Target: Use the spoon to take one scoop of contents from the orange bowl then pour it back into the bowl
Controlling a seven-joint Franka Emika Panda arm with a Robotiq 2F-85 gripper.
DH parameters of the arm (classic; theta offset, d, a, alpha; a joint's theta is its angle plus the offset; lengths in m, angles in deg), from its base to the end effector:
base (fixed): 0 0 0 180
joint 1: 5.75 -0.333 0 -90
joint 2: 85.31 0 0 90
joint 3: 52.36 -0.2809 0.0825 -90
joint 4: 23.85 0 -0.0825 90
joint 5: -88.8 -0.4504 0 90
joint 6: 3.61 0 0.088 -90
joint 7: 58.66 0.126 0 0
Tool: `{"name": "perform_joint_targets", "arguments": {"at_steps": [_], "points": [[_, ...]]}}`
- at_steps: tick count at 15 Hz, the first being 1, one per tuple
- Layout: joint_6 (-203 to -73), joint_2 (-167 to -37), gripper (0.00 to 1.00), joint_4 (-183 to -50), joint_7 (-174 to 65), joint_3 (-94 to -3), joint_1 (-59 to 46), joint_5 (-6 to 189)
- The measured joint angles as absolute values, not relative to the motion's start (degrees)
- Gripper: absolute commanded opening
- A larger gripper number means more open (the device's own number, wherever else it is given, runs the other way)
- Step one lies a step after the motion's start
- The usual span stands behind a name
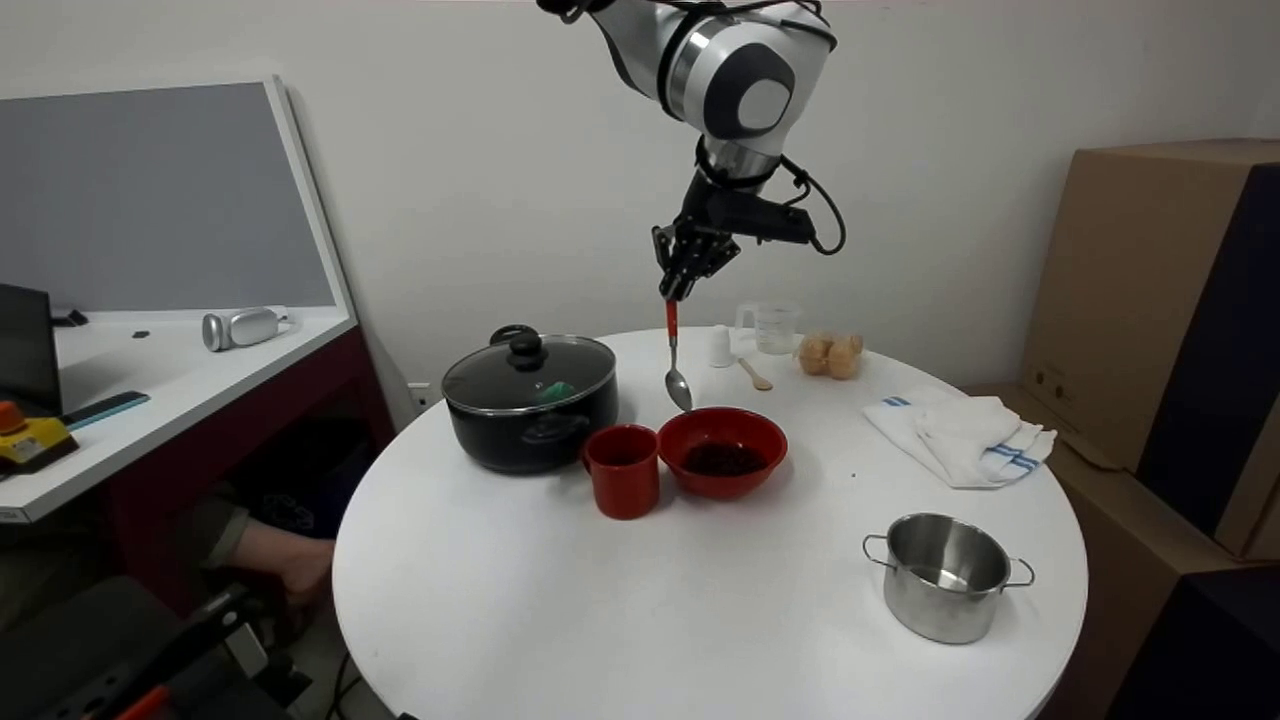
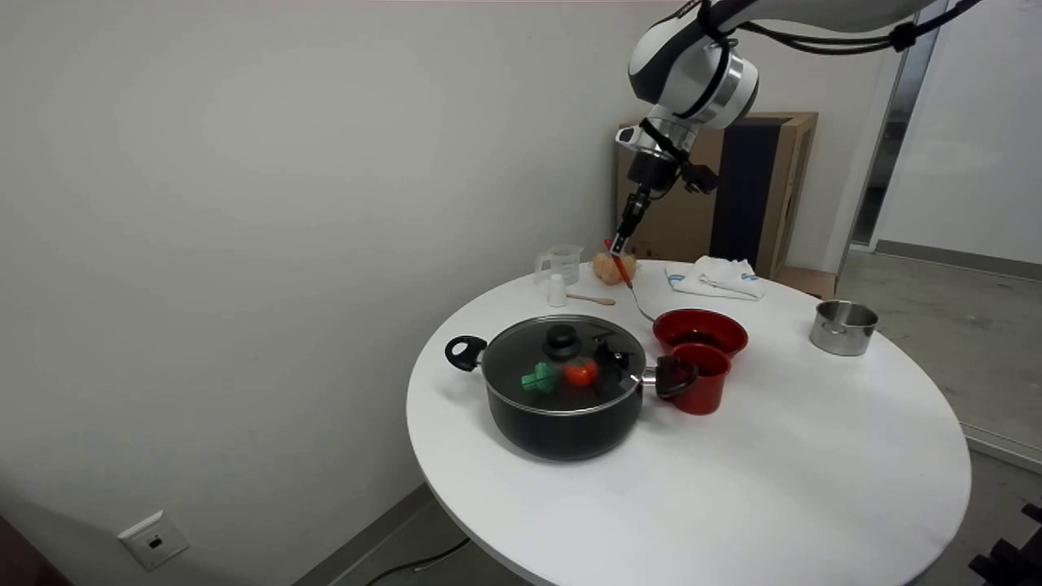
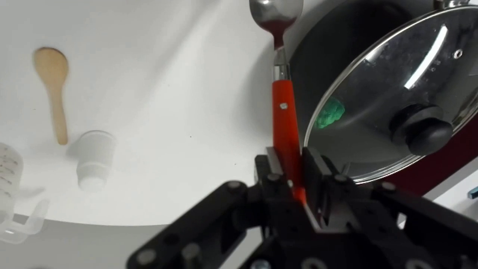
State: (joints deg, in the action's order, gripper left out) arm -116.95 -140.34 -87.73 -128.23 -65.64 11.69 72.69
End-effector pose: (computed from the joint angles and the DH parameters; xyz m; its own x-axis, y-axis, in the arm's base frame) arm 0.7886 -0.0799 0.1671 0.5982 0.7190 0.3538 0.8013 -0.5405 -0.2566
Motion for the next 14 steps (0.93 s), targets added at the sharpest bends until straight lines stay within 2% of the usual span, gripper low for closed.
{"name": "perform_joint_targets", "arguments": {"at_steps": [4,14], "points": [[-117.0,-140.3,0.09,-88.3,-126.1,-62.9,9.9,73.9],[-118.7,-141.1,0.09,-90.0,-105.8,-55.4,-4.7,90.0]]}}
